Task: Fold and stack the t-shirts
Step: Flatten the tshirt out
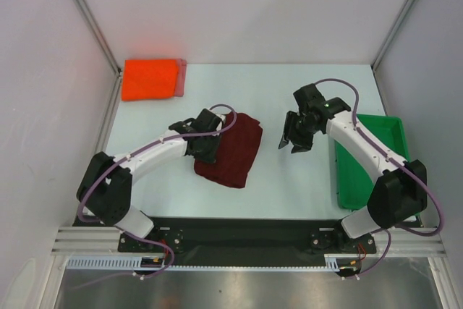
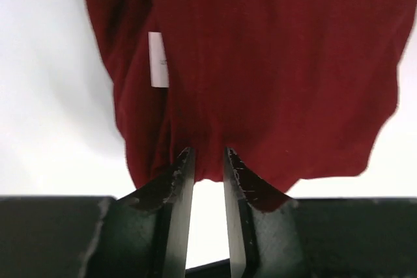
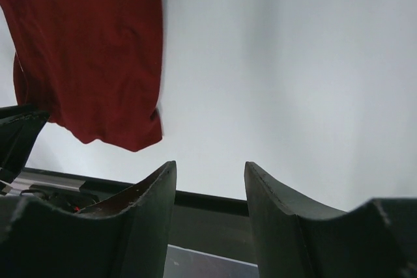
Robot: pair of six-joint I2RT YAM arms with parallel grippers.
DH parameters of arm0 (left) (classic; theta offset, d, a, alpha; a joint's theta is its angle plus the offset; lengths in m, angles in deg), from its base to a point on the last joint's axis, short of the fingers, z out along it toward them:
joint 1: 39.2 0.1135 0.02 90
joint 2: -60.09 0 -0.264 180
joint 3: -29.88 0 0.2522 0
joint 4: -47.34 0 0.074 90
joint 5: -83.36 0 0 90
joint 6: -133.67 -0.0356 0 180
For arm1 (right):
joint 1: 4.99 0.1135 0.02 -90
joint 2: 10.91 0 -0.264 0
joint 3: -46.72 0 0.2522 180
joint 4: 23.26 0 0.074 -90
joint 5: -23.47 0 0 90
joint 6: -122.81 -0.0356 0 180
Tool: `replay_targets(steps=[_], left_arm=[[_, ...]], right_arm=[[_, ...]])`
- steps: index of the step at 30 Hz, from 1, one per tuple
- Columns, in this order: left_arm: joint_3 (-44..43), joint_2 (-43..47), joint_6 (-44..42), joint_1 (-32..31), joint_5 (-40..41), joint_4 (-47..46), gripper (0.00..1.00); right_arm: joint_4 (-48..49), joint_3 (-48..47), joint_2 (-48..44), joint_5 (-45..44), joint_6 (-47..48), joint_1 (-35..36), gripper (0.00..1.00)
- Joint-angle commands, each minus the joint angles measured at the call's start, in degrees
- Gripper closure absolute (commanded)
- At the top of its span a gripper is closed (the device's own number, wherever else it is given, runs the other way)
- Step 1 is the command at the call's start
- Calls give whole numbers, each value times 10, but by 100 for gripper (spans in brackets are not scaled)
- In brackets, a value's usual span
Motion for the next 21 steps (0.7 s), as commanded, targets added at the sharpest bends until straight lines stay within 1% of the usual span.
replay_targets(steps=[1,4,8,10,12,16,19,21], left_arm=[[-21,7,-11,0,47,-23,69],[-17,8,-1,0,78,-13,68],[10,37,9,-5,111,-20,56],[17,54,10,-6,129,-24,53],[25,51,12,-6,121,-26,53],[28,29,22,-6,83,-30,61],[32,31,30,-6,68,-37,62],[27,26,32,-6,67,-25,62]], right_arm=[[16,13,-38,35,16,-16,49],[18,19,-38,38,18,-22,49],[23,25,-36,44,20,-23,49],[25,27,-35,50,17,-23,49],[27,31,-34,52,17,-23,49],[25,31,-35,52,17,-23,49],[24,34,-43,50,16,-23,49],[23,37,-50,49,15,-23,49]])
